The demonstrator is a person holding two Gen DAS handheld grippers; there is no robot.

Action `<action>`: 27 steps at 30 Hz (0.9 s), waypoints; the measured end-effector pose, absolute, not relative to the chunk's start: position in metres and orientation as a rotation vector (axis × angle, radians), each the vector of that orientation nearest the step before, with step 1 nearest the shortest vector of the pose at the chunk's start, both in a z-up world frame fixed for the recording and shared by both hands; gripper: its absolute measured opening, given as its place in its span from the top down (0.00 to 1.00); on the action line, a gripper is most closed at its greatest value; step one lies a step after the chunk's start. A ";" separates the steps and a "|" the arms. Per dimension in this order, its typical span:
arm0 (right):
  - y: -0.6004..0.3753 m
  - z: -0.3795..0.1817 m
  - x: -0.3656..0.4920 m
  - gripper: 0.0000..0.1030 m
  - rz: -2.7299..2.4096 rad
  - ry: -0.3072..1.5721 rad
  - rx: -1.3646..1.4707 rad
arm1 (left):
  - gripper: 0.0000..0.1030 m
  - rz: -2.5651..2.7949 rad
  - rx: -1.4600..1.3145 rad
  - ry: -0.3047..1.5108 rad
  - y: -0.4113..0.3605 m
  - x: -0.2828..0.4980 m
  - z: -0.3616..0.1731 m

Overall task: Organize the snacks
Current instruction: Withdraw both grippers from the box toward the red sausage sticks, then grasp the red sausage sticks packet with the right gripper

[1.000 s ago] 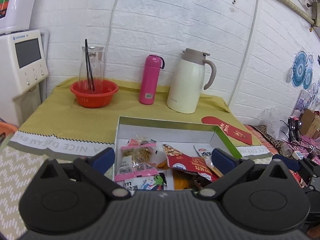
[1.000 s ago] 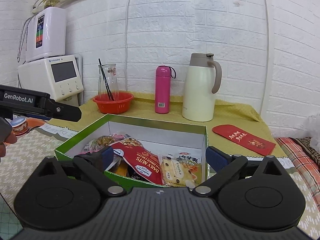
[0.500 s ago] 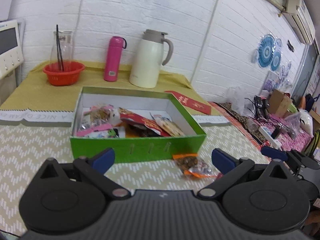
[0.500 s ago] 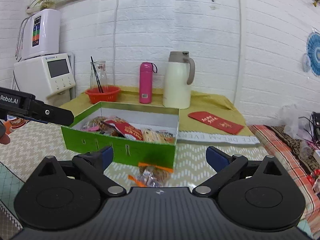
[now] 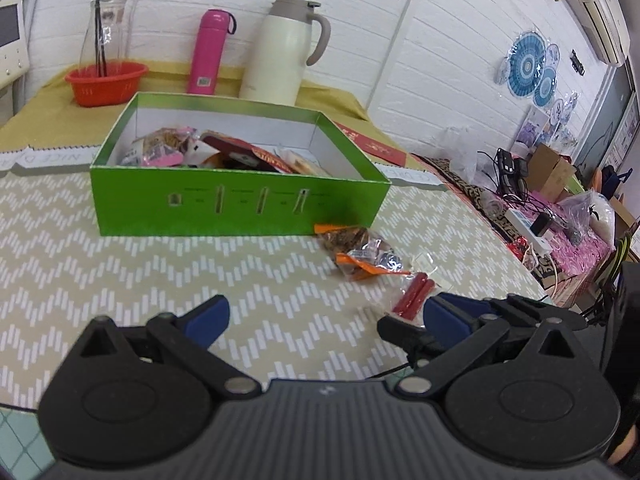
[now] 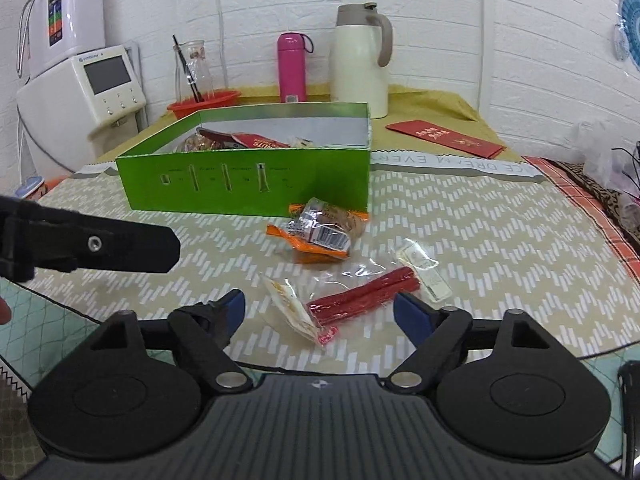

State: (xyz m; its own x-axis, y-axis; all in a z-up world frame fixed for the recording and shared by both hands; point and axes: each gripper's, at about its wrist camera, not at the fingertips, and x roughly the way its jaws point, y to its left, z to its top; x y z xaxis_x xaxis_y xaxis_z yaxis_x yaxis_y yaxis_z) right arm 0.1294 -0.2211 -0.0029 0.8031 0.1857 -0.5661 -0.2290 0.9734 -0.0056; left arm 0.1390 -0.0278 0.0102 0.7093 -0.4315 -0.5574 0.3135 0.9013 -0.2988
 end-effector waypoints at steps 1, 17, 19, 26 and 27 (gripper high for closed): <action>-0.218 -0.005 0.130 0.56 0.209 0.597 -0.099 | 0.00 -0.414 -0.192 0.665 -0.025 0.139 0.011; -0.264 -0.004 0.042 0.49 0.369 0.608 -0.041 | 0.01 -0.666 -0.174 0.760 -0.075 0.140 -0.001; -0.265 -0.004 0.038 0.32 0.348 0.604 -0.036 | 0.03 -0.712 -0.153 0.765 -0.088 0.137 -0.003; -0.272 -0.010 0.041 0.00 0.290 0.614 0.096 | 0.29 -0.805 -0.109 0.862 -0.125 0.148 -0.024; -0.271 -0.010 0.041 0.00 0.279 0.610 0.087 | 0.31 -0.801 -0.095 0.865 -0.129 0.150 -0.024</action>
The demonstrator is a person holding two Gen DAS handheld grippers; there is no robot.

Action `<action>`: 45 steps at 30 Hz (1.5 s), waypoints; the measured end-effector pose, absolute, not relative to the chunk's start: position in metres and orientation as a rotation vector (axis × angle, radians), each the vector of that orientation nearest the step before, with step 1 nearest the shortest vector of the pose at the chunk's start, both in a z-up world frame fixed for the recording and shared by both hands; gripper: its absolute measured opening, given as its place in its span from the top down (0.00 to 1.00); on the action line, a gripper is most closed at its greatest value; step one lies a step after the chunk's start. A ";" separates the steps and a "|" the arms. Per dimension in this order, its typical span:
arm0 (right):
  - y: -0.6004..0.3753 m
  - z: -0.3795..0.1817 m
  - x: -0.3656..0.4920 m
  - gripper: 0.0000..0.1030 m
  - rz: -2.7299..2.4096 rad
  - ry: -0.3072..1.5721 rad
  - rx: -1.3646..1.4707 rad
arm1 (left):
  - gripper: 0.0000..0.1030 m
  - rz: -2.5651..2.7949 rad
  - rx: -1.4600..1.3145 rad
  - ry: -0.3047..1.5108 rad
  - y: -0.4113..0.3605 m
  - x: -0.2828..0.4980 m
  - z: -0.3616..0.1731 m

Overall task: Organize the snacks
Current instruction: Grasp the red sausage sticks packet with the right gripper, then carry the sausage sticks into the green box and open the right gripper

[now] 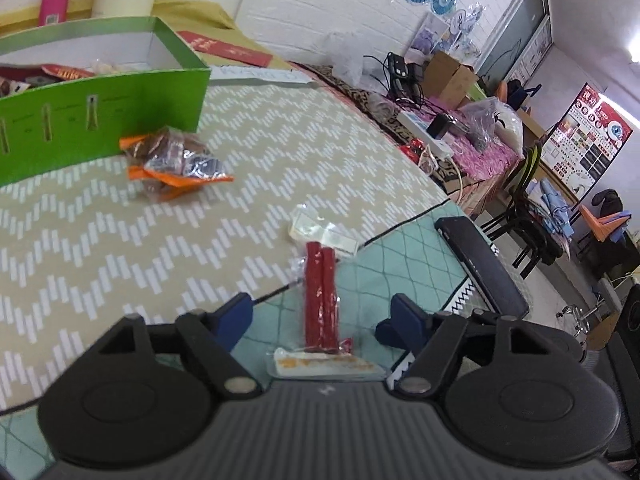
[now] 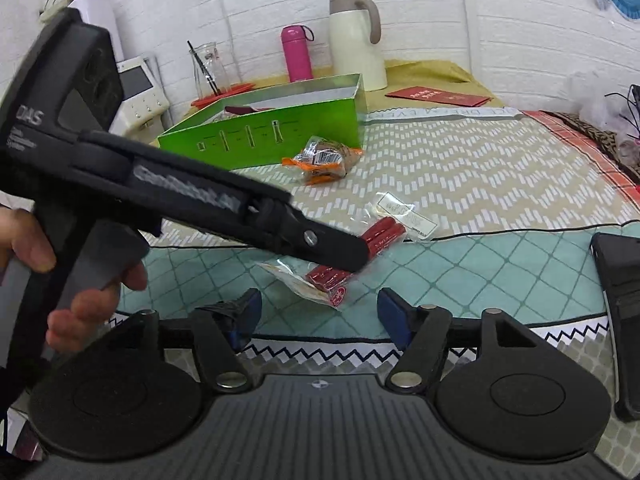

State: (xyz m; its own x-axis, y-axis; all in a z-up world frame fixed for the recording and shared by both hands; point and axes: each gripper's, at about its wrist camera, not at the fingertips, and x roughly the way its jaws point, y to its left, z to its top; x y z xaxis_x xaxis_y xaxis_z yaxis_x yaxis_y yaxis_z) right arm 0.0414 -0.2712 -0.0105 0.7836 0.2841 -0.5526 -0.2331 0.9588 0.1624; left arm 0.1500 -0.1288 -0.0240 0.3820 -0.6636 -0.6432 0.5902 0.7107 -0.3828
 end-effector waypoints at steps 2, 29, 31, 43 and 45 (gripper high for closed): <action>-0.268 -0.012 0.045 0.00 0.264 0.598 0.056 | 0.35 -0.807 -0.085 0.873 -0.134 0.155 -0.023; -0.224 0.051 0.090 0.83 0.390 0.382 -0.116 | 0.96 -0.659 -0.145 0.638 -0.074 0.176 0.049; -0.221 0.060 0.101 0.83 0.402 0.351 -0.128 | 0.96 -0.647 -0.158 0.617 -0.070 0.186 0.059; -0.212 0.070 0.190 0.92 0.466 0.350 -0.071 | 0.96 -0.569 -0.219 0.615 -0.064 0.271 0.072; -0.209 0.068 0.200 0.92 0.470 0.345 -0.079 | 0.96 -0.558 -0.232 0.622 -0.062 0.281 0.069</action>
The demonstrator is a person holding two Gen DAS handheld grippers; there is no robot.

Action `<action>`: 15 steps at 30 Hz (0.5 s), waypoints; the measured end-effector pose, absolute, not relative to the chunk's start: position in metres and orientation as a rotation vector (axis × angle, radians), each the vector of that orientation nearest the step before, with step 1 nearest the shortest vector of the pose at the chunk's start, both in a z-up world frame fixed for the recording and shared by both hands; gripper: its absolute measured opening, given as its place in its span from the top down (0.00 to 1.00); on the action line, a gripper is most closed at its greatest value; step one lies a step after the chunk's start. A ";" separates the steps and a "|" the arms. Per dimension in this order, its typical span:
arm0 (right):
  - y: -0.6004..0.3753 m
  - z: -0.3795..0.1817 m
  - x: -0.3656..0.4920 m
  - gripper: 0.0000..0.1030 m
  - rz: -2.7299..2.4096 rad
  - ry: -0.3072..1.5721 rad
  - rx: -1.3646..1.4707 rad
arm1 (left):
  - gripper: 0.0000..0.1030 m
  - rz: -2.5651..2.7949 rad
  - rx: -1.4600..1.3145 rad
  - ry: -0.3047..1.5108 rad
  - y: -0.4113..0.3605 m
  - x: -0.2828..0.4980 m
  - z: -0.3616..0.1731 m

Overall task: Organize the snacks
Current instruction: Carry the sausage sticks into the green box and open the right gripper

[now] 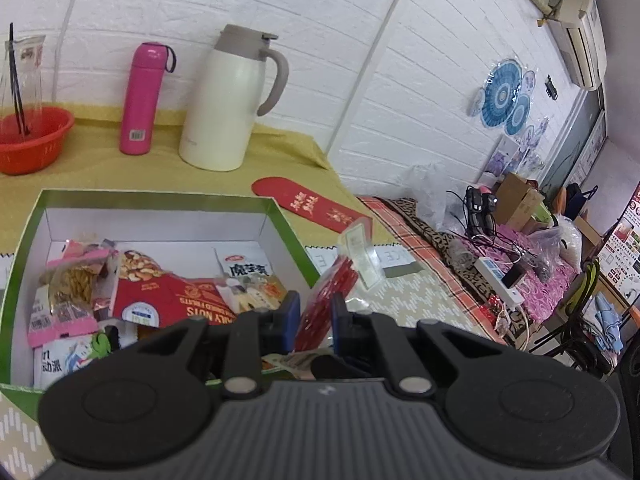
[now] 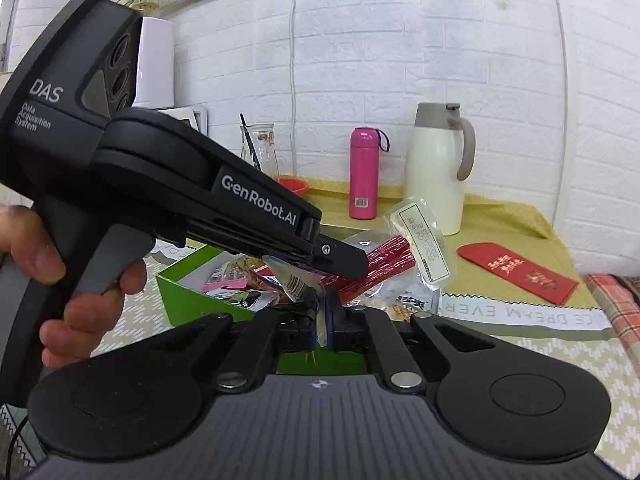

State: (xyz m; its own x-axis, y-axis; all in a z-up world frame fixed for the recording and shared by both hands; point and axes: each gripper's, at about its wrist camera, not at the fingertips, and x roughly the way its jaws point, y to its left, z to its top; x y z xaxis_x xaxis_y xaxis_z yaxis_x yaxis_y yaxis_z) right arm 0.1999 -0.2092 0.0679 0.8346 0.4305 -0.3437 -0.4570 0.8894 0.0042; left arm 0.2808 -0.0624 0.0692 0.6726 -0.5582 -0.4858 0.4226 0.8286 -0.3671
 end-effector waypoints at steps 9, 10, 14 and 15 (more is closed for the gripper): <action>-0.206 0.049 0.228 0.02 0.427 0.342 -0.101 | 0.22 -0.410 -0.179 0.510 -0.048 0.299 0.060; -0.207 0.046 0.223 0.00 0.427 0.315 -0.109 | 0.18 -0.405 -0.160 0.505 -0.047 0.297 0.057; -0.207 0.037 0.216 0.00 0.403 0.309 -0.130 | 0.13 -0.357 -0.116 0.520 -0.045 0.295 0.045; -0.208 0.036 0.215 0.00 0.398 0.319 -0.126 | 0.13 -0.351 -0.119 0.528 -0.044 0.296 0.043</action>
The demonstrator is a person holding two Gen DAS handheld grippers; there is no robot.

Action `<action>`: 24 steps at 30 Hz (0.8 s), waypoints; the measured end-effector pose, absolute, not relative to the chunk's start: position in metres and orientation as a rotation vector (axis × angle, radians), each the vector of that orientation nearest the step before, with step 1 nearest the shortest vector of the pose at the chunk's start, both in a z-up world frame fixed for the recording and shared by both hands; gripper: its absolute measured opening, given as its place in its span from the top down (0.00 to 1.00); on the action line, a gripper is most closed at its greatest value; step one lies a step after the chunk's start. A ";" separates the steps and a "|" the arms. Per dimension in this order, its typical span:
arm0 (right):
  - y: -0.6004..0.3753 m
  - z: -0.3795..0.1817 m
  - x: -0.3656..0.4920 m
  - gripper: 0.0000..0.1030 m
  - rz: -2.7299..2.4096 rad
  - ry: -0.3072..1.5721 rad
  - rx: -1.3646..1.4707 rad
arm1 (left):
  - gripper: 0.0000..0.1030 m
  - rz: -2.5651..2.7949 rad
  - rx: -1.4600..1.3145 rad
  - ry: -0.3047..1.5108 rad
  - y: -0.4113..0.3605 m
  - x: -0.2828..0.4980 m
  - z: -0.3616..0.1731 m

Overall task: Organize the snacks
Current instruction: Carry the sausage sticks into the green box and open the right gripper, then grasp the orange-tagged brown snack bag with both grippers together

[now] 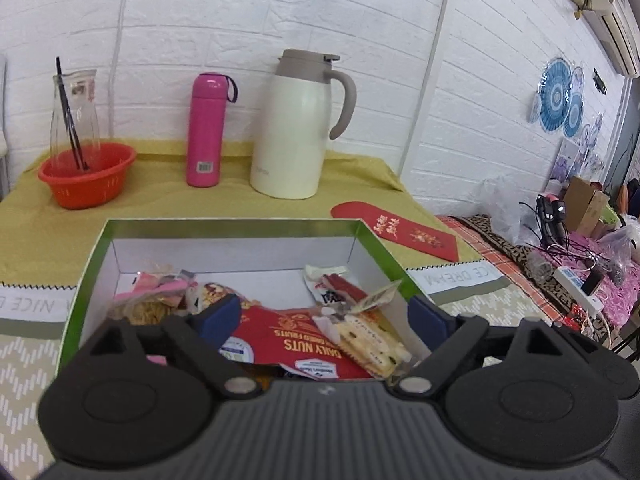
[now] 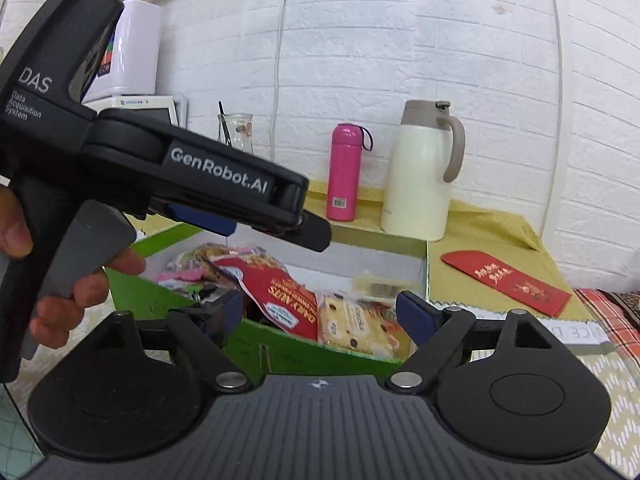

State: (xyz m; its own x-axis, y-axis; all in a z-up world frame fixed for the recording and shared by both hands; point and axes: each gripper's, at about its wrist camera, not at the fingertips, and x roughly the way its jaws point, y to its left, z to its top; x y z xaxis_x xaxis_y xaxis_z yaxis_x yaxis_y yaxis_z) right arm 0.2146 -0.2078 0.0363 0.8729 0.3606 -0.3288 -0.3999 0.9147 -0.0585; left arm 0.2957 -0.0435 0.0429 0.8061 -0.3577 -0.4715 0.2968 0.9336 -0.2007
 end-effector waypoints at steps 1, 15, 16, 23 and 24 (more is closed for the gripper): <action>-0.208 0.036 0.214 0.00 0.395 0.324 -0.122 | 0.13 -0.347 -0.123 0.531 -0.043 0.295 0.042; -0.213 0.057 0.189 0.00 0.386 0.290 -0.120 | 0.13 -0.335 -0.115 0.502 -0.041 0.263 0.063; -0.212 0.058 0.185 0.00 0.385 0.291 -0.122 | 0.13 -0.336 -0.111 0.499 -0.041 0.259 0.064; -0.213 0.062 0.160 0.00 0.380 0.295 -0.123 | 0.13 -0.348 -0.115 0.512 -0.045 0.232 0.072; -0.214 0.062 0.156 0.00 0.380 0.302 -0.119 | 0.13 -0.360 -0.125 0.516 -0.044 0.227 0.072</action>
